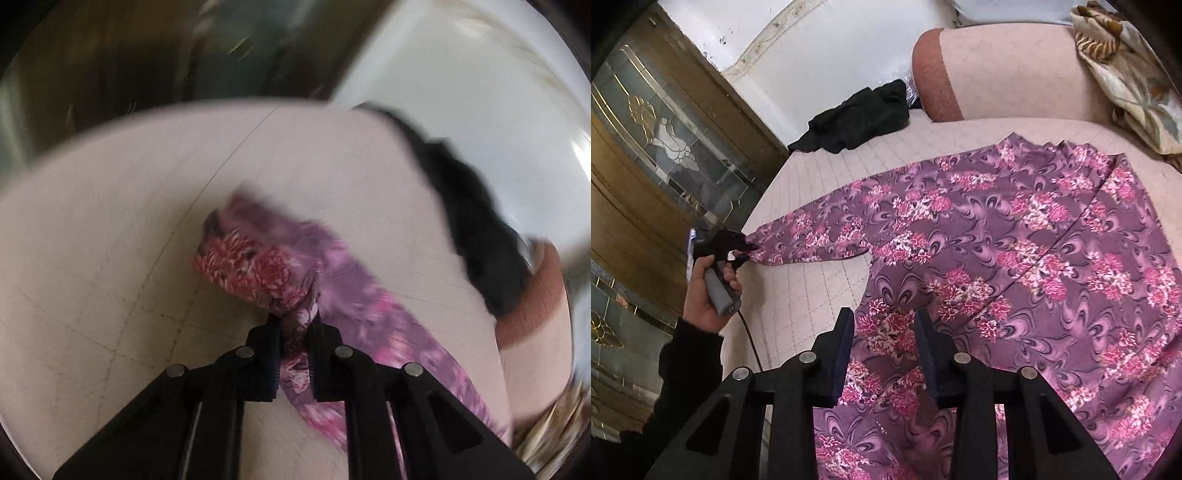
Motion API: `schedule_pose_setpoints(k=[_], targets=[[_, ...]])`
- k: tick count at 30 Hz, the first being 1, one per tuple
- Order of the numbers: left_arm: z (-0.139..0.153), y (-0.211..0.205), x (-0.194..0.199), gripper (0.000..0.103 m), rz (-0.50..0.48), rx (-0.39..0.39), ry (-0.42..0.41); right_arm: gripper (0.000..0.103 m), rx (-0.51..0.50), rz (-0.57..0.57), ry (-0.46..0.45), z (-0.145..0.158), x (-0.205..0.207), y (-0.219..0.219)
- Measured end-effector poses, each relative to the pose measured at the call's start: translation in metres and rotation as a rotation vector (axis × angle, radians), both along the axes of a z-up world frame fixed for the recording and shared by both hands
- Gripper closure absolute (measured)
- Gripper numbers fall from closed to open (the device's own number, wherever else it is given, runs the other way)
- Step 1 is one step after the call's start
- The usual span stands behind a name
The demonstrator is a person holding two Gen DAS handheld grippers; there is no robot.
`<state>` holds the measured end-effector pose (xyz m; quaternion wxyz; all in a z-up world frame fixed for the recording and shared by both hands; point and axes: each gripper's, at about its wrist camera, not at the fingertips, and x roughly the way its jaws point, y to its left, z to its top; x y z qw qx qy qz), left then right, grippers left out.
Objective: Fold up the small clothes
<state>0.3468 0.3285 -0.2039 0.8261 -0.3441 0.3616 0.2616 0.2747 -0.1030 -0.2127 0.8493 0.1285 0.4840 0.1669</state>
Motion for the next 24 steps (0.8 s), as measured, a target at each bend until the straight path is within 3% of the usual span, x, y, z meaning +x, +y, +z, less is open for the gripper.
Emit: schedule_pose_setpoints(k=[3,6,11,16,20,24], targets=[[0.055,-0.059,-0.018,0.093,-0.159,0.155,-0.136,0.066,0.005,-0.021,-0.004,0.011,-0.008,-0.006],[0.098,-0.117,-0.038,0.093,-0.308,0.251,-0.232,0.066,0.003,-0.043,-0.017,0.024,-0.019,-0.014],[0.139,-0.225,-0.077,0.093,-0.617,0.375,-0.307,0.066,0.06,-0.126,-0.035,0.045,-0.041,-0.047],[0.126,-0.314,-0.115,0.093,-0.878,0.394,-0.274,0.066,0.107,-0.219,-0.027,0.045,-0.067,-0.092],[0.081,-0.383,-0.144,0.093,-1.095,0.41,-0.2,0.064,0.186,-0.294,0.011,0.031,-0.085,-0.135],[0.018,-0.427,-0.159,0.093,-1.245,0.383,-0.057,0.064,0.239,-0.343,0.066,0.002,-0.092,-0.167]])
